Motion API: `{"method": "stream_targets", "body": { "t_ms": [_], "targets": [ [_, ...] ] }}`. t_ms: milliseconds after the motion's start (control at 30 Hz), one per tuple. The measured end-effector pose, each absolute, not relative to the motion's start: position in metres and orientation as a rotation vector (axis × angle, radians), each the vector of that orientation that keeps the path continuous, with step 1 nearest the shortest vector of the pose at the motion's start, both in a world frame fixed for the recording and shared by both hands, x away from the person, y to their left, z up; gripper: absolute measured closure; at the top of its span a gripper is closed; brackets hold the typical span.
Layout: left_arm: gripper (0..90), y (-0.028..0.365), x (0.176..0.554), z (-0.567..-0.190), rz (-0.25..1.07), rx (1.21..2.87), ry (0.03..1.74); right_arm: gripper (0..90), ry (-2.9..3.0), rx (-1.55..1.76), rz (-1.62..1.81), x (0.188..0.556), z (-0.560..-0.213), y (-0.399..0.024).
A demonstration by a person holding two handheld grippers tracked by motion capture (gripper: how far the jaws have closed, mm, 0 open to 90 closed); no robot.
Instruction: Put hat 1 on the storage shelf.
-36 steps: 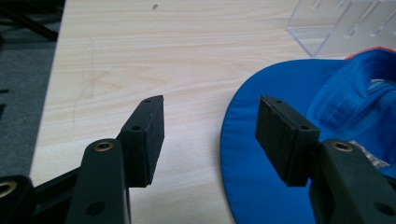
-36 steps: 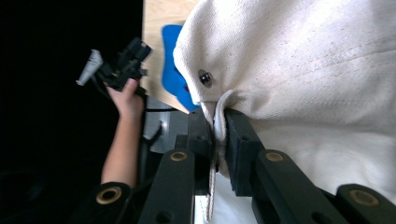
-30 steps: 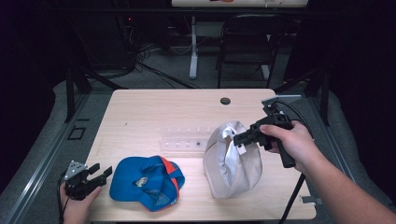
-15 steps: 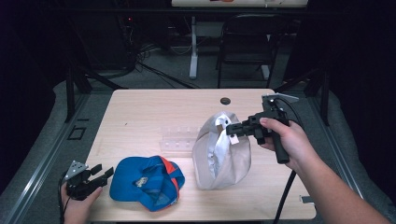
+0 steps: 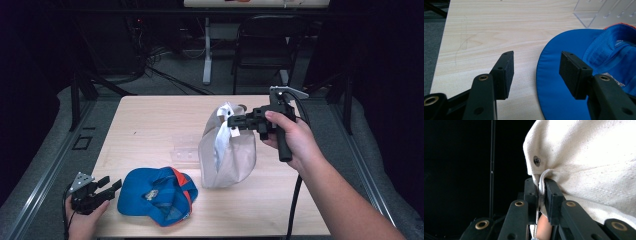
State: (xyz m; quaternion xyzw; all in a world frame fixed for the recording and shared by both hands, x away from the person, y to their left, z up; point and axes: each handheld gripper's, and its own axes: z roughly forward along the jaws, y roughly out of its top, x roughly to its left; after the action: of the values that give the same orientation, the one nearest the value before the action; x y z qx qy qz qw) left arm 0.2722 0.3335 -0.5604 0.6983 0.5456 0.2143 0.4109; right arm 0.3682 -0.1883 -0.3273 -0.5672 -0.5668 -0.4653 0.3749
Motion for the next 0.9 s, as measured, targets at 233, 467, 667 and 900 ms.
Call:
{"method": "stream_targets", "body": {
  "t_ms": [233, 467, 667, 900],
  "targets": [
    [45.9, 0.334, 0.273, -0.561, 0.536, 1.762, 1.371, 81.6, -1.425, -1.472, -1.237, 0.387, -0.319, -0.177],
    [45.9, 0.334, 0.273, -0.561, 0.535, 1.764, 1.37, 81.4, -1.396, -1.489, -1.288, 0.402, -0.311, -0.169],
    [45.9, 0.334, 0.274, -0.561, 0.534, 1.769, 1.365, 81.2, -1.395, -1.525, -1.294, 0.418, -0.312, -0.158],
    [45.9, 0.332, 0.274, -0.56, 0.538, 1.769, 1.354, 81.0, -1.385, -1.547, -1.285, 0.433, -0.317, -0.145]
  ]
}}
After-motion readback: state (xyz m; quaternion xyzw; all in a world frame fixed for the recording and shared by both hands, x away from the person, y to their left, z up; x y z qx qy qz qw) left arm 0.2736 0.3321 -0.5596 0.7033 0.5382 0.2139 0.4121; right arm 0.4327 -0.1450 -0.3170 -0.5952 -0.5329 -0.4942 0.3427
